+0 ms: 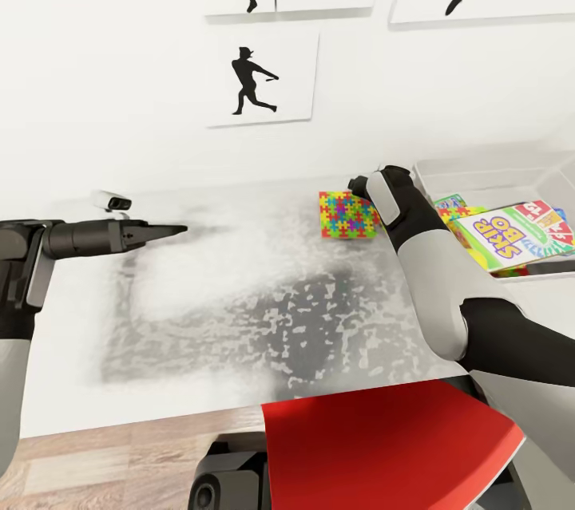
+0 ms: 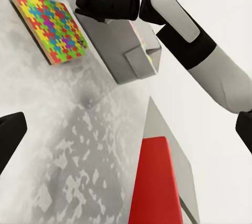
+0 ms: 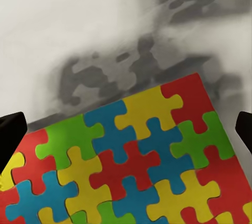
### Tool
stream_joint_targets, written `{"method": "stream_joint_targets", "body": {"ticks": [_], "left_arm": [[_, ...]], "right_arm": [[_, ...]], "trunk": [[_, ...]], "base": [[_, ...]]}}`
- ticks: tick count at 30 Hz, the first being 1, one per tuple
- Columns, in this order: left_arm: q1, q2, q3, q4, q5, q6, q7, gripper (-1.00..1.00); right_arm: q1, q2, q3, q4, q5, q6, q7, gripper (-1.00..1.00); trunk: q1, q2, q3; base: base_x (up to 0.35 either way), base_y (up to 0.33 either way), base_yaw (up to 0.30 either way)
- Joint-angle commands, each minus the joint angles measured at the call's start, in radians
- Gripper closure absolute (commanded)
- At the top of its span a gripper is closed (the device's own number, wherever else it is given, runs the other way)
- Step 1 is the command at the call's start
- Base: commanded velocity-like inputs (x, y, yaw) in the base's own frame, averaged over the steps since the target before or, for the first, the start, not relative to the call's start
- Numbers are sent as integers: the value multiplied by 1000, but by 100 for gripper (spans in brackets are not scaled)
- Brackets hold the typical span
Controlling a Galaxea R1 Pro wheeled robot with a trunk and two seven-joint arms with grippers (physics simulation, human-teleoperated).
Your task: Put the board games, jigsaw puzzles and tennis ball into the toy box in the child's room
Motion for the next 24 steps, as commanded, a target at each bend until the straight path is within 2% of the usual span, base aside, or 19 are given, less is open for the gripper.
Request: {"method": "stream_joint_targets", "body": {"ticks": [1,14,24], "left_arm": [[-1,0,-1,-1,0,11,-4,-100],[-3,-2,-4,-5,-2,11,-4,-100],[-2,0,-4,-5,-2,11,-4,-100]], "right_arm": [[-1,1,-2,-1,-10,1,-8,-100],[-3,0,-2,-1,-10,0,-8,-100],[-4,-13,-4,-1,-11,-1,-8,-100]], "trunk": [[1,-2,-1],[1,-2,-1],[1,-2,-2]], "base": [[0,0,0],[0,0,0],[0,0,0]]}}
